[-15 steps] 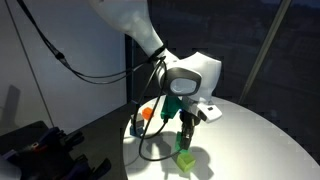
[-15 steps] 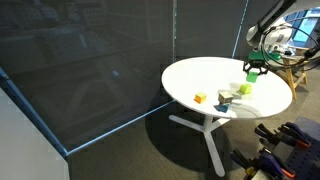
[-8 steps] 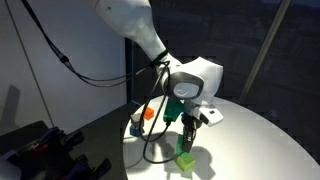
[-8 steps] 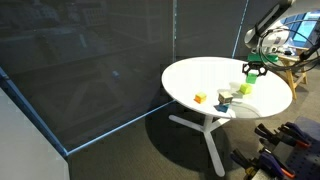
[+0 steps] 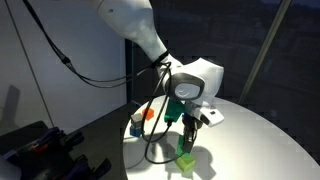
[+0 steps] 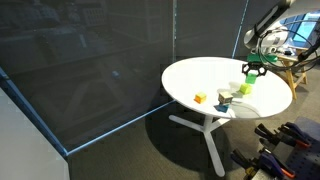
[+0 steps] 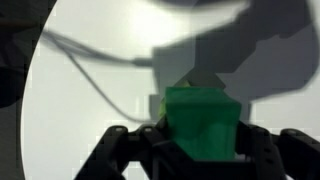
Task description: Pick up the green block from the gray block and put it on the lime green block
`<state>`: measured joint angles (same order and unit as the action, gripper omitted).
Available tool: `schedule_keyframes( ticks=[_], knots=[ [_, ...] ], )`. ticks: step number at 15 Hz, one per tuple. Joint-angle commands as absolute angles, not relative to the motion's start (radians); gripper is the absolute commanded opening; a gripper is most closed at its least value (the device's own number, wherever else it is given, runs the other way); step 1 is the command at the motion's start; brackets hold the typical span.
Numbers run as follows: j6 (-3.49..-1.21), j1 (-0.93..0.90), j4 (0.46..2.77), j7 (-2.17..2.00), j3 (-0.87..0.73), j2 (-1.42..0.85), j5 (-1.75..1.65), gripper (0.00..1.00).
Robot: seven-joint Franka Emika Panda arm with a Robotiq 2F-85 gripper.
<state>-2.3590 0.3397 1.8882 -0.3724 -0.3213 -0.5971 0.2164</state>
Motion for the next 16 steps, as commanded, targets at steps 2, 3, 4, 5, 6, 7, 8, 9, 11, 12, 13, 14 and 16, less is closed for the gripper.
schedule_keyframes(
  ticks=[2,3,4,5,6,7,8,9,11,12,13,14,16],
  knots=[
    [-2.356,0.341,1.884,-0.373,-0.32,-0.601,0.215,0.48],
    [-2.356,0.341,1.884,-0.373,-0.32,-0.601,0.215,0.48],
    [-2.356,0.341,1.884,-0.373,-0.32,-0.601,0.215,0.48],
    [-2.356,0.341,1.884,-0.373,-0.32,-0.601,0.215,0.48],
    [-2.356,0.341,1.884,-0.373,-0.32,-0.601,0.215,0.48],
    [-2.356,0.341,1.884,-0.373,-0.32,-0.601,0.215,0.48],
    [-2.356,0.341,1.884,-0.373,-0.32,-0.601,0.215,0.48],
    [-2.356,0.341,1.884,-0.373,-0.32,-0.601,0.215,0.23],
    [-2.359,0.341,1.884,-0.375,-0.321,-0.602,0.217,0.23],
    [-2.36,0.341,1.883,-0.377,-0.321,-0.603,0.217,0.23],
    [-2.361,0.342,1.882,-0.376,-0.321,-0.604,0.218,0.23],
    [-2.362,0.342,1.881,-0.376,-0.321,-0.604,0.219,0.23],
    [-2.368,0.343,1.88,-0.377,-0.321,-0.605,0.22,0.23]
  ],
)
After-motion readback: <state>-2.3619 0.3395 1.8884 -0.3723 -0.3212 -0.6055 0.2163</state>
